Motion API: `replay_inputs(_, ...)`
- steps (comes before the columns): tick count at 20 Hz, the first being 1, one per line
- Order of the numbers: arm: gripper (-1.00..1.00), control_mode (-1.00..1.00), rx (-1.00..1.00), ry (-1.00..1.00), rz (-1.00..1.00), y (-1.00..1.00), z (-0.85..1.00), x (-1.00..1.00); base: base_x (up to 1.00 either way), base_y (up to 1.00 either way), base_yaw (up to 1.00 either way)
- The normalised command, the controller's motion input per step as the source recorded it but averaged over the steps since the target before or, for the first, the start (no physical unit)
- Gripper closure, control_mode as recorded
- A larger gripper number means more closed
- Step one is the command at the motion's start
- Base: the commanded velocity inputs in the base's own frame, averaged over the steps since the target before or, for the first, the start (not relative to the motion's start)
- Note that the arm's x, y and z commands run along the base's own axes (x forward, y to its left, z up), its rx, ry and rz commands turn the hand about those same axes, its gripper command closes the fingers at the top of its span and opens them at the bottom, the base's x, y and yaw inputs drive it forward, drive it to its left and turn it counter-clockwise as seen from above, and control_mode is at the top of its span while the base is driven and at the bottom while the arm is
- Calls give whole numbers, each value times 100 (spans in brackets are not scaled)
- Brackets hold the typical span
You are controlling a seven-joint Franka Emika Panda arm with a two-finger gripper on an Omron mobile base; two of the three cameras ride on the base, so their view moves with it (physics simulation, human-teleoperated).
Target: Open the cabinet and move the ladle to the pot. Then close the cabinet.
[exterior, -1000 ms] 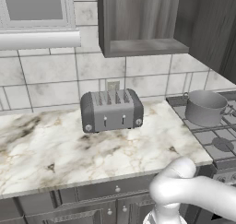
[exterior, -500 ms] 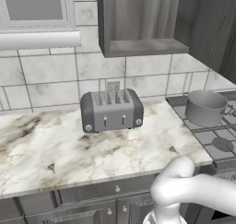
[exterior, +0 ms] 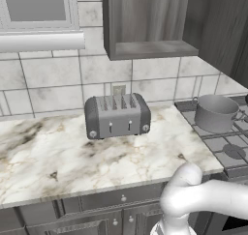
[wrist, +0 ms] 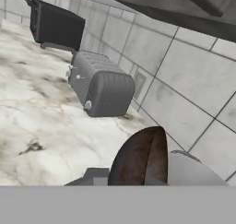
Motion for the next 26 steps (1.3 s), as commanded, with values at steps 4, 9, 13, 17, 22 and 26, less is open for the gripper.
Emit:
replay_inputs(4, 100, -100, -5, 5, 0, 0, -3, 11, 0, 0, 0)
replay_inputs(9, 100, -100, -7, 3, 0, 0, -10, 6, 0, 0, 0)
replay_inputs(13, 100, -100, -7, 4, 0, 0, -12, 13, 0, 0, 0)
replay_inputs(17, 100, -100, -4, 2, 0, 0, -8, 18, 0, 0, 0)
replay_inputs(22, 100, -100, -2, 2, 0, 0, -7, 17, 0, 0, 0)
replay_inputs(26, 100, -100, -1, 4, 0, 0, -12, 21, 0, 0, 0)
